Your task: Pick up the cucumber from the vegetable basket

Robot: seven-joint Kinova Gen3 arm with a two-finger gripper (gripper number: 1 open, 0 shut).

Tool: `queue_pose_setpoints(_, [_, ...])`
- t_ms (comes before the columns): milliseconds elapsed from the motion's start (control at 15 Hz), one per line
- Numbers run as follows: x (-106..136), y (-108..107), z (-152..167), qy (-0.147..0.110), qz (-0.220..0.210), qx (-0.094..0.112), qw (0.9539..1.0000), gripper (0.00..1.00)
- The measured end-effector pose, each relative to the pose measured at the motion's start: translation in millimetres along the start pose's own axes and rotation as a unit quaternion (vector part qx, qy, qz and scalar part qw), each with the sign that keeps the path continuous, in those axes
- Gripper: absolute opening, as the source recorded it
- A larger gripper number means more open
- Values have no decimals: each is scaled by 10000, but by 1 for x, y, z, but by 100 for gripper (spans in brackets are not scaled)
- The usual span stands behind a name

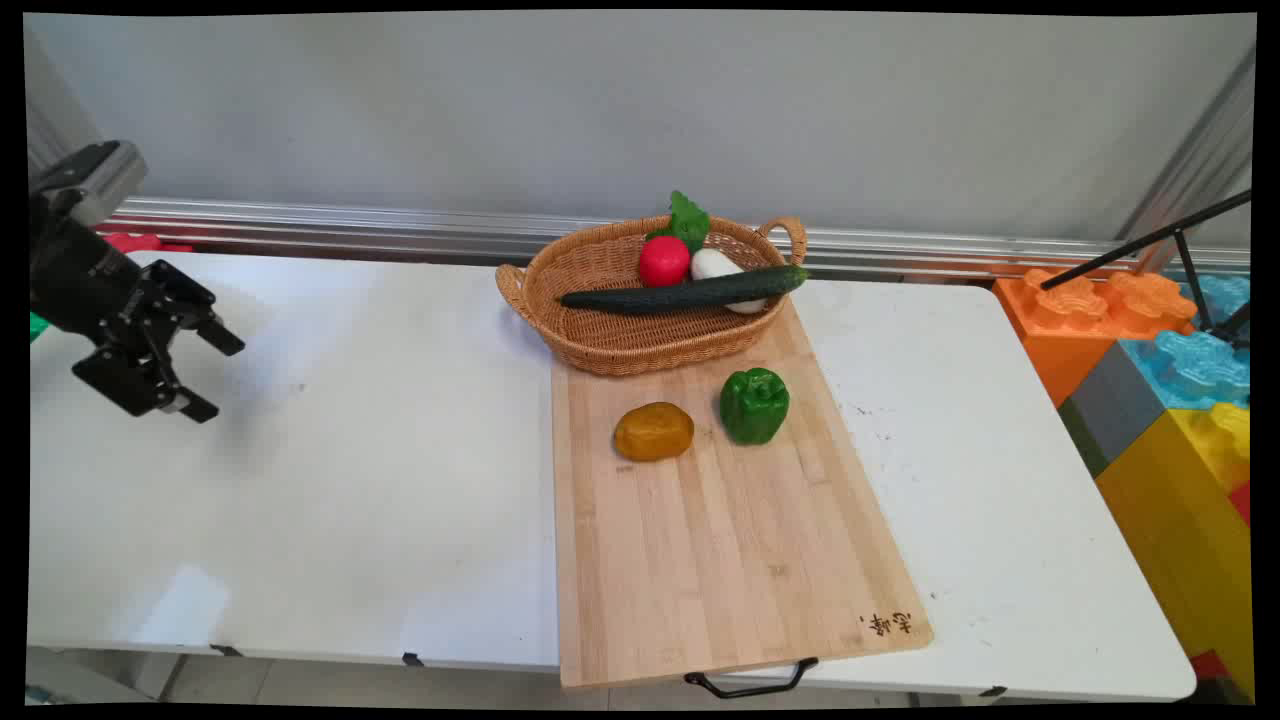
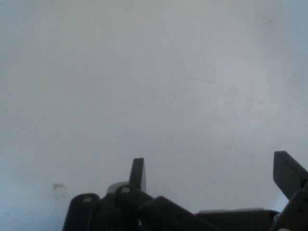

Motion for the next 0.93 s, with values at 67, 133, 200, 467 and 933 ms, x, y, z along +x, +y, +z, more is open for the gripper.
queue_pose_setpoints(67, [1, -3, 2, 92, -4, 29, 10000, 100])
queue_pose_setpoints(133, [4, -5, 3, 182, -7, 56, 9998, 100])
queue_pose_setpoints(200, [9, -9, 5, 312, -11, 105, 9995, 100])
queue_pose_setpoints(467, [50, -25, 12, 812, 79, 394, 9959, 100])
queue_pose_setpoints(933, [151, -35, 28, 1462, 510, 1051, 9823, 100])
